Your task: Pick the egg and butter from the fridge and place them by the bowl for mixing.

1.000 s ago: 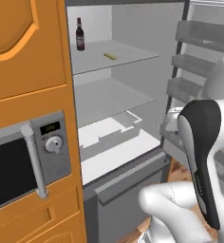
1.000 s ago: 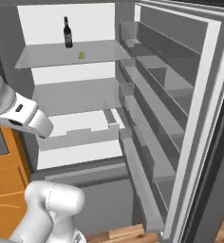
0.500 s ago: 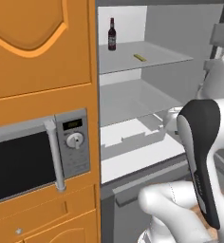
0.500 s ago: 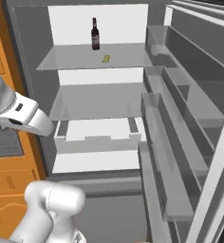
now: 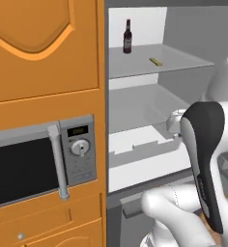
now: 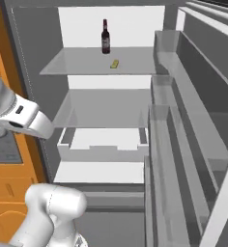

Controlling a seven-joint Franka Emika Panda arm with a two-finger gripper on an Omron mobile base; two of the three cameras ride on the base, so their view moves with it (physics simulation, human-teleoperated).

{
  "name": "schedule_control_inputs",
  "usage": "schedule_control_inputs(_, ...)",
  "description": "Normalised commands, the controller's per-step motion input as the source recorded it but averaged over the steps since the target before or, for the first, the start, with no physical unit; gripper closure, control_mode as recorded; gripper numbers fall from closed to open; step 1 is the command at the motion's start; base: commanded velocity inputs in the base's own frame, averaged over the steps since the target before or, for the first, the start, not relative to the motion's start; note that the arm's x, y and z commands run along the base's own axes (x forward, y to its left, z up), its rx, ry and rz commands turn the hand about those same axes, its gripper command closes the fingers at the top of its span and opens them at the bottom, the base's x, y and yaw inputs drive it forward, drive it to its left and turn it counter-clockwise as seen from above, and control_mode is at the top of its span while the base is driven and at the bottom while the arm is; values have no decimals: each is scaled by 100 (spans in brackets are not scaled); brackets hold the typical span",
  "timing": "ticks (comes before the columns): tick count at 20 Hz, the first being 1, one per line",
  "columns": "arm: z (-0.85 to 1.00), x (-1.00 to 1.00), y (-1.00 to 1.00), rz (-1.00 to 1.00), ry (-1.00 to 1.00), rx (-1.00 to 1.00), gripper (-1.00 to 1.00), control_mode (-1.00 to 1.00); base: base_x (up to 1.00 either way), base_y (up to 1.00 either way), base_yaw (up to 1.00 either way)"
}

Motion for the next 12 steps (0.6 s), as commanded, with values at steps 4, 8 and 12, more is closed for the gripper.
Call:
schedule_control_inputs(4,0,0,0,0,0,0,-100,100,38,-24,16)
schedule_control_inputs(8,0,0,0,0,0,0,-100,100,46,-27,14)
schedule_control_inputs(12,0,0,0,0,0,0,-100,100,42,-34,13)
